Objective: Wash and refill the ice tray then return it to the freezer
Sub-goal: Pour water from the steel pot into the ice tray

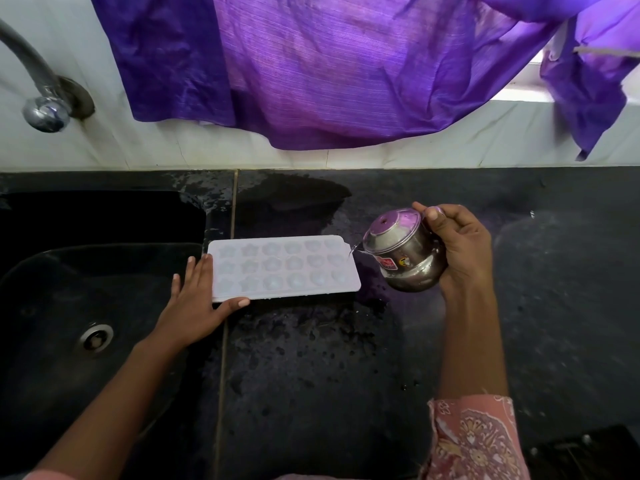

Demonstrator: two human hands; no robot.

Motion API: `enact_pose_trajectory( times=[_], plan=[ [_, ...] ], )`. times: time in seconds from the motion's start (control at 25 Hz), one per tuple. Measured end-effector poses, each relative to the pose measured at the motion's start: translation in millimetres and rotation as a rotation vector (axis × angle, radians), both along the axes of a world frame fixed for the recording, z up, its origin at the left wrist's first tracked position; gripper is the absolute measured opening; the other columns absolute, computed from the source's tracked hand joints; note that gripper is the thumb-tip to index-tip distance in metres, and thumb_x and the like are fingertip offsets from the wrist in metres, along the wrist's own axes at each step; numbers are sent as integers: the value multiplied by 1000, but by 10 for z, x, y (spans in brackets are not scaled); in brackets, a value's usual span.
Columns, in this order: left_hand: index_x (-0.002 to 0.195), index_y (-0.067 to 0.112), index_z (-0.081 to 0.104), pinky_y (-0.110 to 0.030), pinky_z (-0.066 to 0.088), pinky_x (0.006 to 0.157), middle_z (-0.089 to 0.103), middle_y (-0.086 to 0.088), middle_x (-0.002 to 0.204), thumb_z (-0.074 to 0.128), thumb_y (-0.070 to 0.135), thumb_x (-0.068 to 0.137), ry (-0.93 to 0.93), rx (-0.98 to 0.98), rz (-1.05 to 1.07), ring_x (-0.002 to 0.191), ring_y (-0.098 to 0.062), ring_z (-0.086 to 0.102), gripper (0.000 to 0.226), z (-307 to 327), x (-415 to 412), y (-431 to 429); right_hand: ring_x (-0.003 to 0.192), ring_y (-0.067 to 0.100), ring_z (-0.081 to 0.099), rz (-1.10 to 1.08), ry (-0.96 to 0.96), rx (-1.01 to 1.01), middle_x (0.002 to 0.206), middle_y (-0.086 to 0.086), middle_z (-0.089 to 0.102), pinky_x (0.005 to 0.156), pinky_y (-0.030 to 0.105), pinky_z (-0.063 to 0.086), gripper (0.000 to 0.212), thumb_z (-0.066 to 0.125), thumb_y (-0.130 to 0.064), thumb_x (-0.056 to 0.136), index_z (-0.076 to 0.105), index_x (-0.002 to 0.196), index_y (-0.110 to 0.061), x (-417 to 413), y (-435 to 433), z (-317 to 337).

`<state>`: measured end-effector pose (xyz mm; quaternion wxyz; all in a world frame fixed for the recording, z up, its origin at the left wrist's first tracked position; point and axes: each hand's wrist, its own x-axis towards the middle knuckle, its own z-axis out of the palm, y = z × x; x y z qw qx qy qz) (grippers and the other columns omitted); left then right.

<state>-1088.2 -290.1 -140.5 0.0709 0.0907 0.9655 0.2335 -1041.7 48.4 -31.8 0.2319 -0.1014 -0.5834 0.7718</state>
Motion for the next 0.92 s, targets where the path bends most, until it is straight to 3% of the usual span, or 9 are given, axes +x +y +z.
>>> enact_pose_trajectory(
  times=[0.28,0.44,0.68,0.92],
  plan=[
    [149,10,-7,-40,-11,114,-6,-4,159,20,91,46,-6,-8,-1,143,-14,-16,133,21,19,9,81,14,70,-9,11,23,77,2,74,78,26,56,43,87,-42,35,68,67,-20,20,-18,46],
    [149,11,-8,-39,-11,114,-6,-3,159,6,103,34,-5,3,-10,142,-12,-17,148,26,16,-1,79,14,70,-29,9,26,75,1,74,77,26,56,35,82,-35,40,66,66,-19,21,-41,87],
    [149,12,-8,-39,-12,114,-7,-3,159,4,103,34,-9,-8,-14,141,-11,-17,147,21,13,-3,81,15,70,-25,22,42,77,2,74,78,26,56,48,88,-46,32,67,67,-21,26,-35,104],
    [148,11,-8,-39,-11,114,-7,-4,159,3,102,33,-6,-11,-11,142,-13,-17,148,28,16,9,79,15,69,-18,19,45,75,1,73,77,26,56,45,88,-46,31,69,64,-22,22,-65,110]
  ],
)
